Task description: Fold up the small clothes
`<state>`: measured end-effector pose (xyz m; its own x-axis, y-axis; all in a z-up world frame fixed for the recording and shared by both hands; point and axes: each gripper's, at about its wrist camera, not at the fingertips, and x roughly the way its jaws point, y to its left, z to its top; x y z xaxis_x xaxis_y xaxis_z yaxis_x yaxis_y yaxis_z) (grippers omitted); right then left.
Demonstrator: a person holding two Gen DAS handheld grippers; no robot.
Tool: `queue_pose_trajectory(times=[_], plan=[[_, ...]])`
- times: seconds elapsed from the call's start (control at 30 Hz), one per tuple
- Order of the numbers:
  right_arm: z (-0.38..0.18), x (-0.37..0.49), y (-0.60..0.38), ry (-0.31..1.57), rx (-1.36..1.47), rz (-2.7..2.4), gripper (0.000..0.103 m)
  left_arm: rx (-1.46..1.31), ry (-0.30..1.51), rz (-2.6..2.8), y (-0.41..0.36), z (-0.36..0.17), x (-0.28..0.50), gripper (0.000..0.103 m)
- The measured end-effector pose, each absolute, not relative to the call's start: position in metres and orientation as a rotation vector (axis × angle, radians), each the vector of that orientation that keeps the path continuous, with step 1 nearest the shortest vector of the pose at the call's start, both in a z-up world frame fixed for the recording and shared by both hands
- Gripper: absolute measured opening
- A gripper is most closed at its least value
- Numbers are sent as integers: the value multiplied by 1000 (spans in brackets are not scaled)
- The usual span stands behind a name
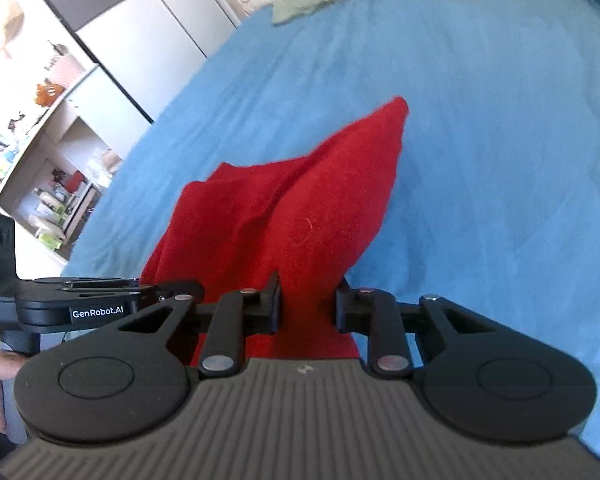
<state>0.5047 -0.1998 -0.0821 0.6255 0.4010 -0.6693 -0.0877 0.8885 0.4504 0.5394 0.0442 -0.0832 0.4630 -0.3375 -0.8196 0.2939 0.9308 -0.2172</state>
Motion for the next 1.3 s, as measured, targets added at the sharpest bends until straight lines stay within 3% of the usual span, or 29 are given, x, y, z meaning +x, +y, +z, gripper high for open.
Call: queue_pose_trajectory(times=[0.17,0.3,0.47,0.6,0.73,0.8,0.83,0.87,0.93,1.3], plan=[[-43,440,-228,868,454,302,39,-63,1029,-419,28,-51,475,24],[-36,378,-249,904,476,265,39,-97,1066,-441,9,-64,427,25],[-84,319,-278,935,476,213,40,-150,1119,-427,-12,-122,388,25],[-127,298,-293,884,511,201,43,-85,1037,-374,-23,-136,365,29],[-141,288,-297,828,492,229,52,-59,967,-350,-25,-142,354,46],[-139,285,-296,829,462,245,64,-27,935,-327,-25,-139,348,63],[-133,284,-294,819,433,249,71,-17,916,-312,-23,-133,346,79],[-127,281,-294,802,403,243,77,-9,899,-298,-18,-127,343,88],[-114,276,-293,779,320,186,98,22,862,-262,-14,-121,338,90],[-161,265,-309,717,210,81,102,128,778,-222,1,-168,317,92]])
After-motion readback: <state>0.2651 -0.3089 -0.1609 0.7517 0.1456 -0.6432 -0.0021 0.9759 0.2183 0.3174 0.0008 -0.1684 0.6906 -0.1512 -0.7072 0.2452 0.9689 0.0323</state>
